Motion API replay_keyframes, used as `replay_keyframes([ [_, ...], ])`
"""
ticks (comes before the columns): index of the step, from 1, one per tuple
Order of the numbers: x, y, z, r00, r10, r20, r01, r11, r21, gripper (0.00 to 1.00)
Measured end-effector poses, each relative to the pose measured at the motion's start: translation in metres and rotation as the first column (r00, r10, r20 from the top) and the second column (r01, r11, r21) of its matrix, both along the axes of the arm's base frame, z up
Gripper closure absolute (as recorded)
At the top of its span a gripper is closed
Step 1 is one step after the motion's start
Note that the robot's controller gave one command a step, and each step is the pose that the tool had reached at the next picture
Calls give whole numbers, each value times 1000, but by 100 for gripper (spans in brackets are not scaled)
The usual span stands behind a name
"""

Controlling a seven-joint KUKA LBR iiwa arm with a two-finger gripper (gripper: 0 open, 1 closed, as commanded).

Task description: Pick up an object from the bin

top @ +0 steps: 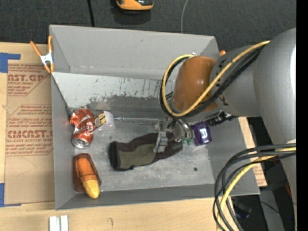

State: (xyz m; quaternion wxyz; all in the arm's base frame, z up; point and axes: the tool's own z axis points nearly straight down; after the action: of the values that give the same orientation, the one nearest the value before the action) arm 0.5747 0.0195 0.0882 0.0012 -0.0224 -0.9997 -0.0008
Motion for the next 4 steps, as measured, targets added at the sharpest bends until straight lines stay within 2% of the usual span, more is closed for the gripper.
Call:
replay_keyframes([
  [4,1,0,48,1000,0,4,0,1000,0,100],
])
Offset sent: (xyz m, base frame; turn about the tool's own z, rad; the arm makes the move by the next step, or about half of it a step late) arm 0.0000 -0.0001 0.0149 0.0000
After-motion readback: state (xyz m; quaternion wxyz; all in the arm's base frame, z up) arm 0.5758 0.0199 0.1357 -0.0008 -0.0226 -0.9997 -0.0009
